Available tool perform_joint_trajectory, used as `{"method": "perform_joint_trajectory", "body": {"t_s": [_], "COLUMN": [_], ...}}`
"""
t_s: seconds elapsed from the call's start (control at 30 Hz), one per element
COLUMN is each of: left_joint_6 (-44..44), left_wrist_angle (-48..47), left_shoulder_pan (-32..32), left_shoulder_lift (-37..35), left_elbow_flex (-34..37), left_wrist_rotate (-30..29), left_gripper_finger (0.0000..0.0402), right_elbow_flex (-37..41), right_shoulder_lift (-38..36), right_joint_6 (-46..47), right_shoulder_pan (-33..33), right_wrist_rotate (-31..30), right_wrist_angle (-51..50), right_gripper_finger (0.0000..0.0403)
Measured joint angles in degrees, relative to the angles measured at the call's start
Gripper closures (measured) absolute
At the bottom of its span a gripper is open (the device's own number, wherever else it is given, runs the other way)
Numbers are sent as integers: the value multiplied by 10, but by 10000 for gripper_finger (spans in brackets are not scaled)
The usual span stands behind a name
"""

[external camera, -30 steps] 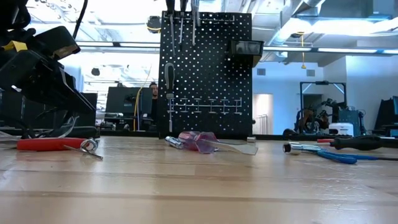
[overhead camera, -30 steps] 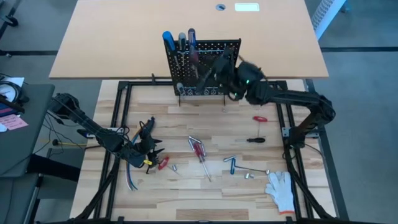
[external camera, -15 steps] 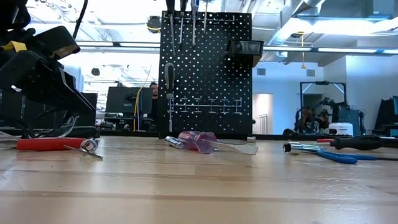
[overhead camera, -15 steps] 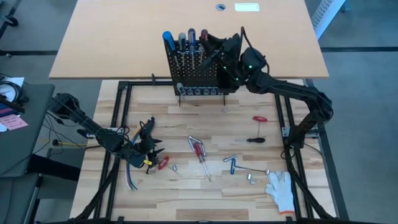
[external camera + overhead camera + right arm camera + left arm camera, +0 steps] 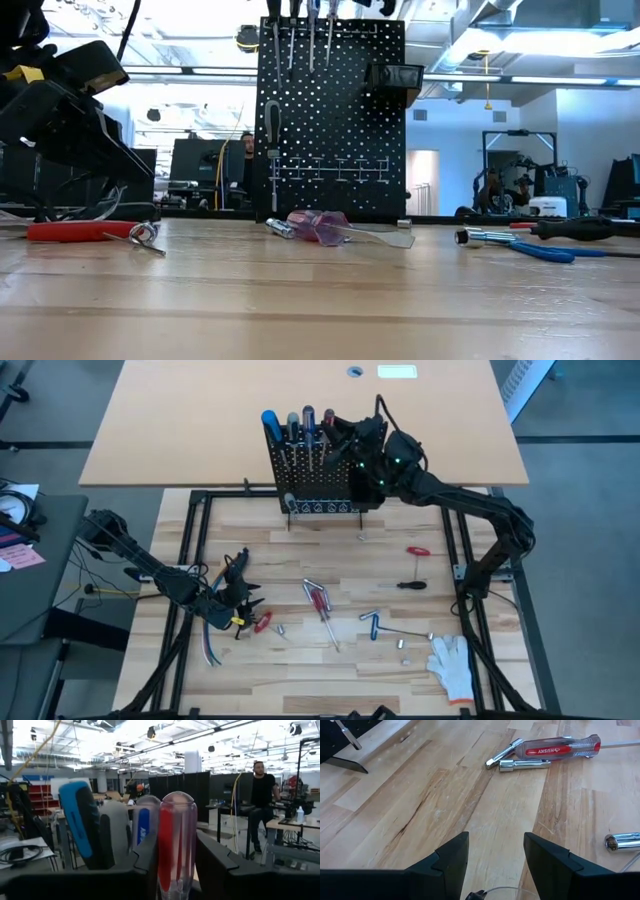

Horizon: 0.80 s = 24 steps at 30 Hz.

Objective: Hang tools onto peg board
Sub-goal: Hang the red screwdriver on the pegboard, then hang the allen wrench on the pegboard

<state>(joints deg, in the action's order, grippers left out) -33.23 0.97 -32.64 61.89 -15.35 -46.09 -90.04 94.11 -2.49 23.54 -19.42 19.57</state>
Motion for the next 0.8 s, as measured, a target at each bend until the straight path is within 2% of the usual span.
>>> {"method": "perform_joint_trajectory", "body": {"t_s": [0.23, 0.63, 0.8], "left_joint_6": [-1, -2, -2], "left_wrist_angle": [0, 0, 0], "left_shoulder_pan": [0, 0, 0], "left_shoulder_lift": [0, 0, 0], "left_elbow_flex": [0, 0, 0], "left_wrist_rotate": [0, 2, 5], "left_gripper_finger": [217, 217, 217], "right_elbow_flex": [0, 0, 0], "right_shoulder_lift": [0, -12, -43], "right_joint_6": [11, -37, -67], "right_shoulder_pan": [6, -13, -44], "right_wrist_rotate": [-1, -2, -2], "right_wrist_angle": [-47, -39, -104], "right_gripper_finger": [250, 230, 234]}}
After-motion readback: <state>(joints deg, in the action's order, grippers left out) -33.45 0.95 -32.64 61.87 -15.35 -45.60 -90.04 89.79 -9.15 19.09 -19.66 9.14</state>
